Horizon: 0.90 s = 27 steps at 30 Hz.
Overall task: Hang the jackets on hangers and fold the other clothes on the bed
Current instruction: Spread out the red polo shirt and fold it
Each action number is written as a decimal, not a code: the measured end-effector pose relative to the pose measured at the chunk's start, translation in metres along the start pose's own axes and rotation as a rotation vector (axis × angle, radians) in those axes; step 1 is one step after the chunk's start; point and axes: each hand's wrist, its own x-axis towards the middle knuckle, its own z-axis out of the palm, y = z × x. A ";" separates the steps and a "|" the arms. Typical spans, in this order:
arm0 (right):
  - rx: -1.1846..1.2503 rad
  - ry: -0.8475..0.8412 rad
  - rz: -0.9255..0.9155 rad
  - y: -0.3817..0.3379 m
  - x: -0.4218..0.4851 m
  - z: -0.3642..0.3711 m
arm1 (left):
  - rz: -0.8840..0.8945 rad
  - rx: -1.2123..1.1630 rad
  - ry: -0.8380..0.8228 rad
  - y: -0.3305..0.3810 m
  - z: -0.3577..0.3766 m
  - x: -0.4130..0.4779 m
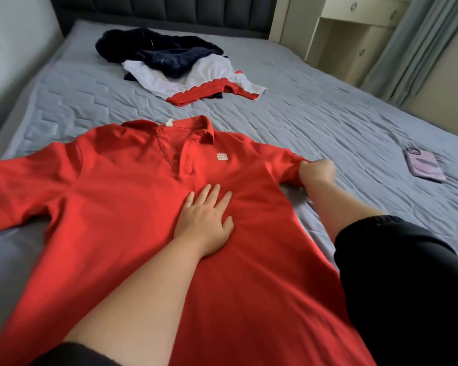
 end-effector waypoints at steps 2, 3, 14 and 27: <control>0.005 0.031 0.003 0.001 0.013 -0.004 | 0.021 -0.001 0.000 0.000 0.000 0.000; 0.013 -0.004 0.028 0.000 0.018 -0.003 | 0.036 0.001 -0.003 -0.001 -0.001 0.001; 0.136 -0.484 0.294 -0.021 0.027 0.011 | 0.200 0.032 -0.001 -0.002 0.004 0.027; -0.049 -0.312 -0.826 -0.070 -0.051 0.020 | -0.147 -0.488 0.481 -0.008 0.001 0.040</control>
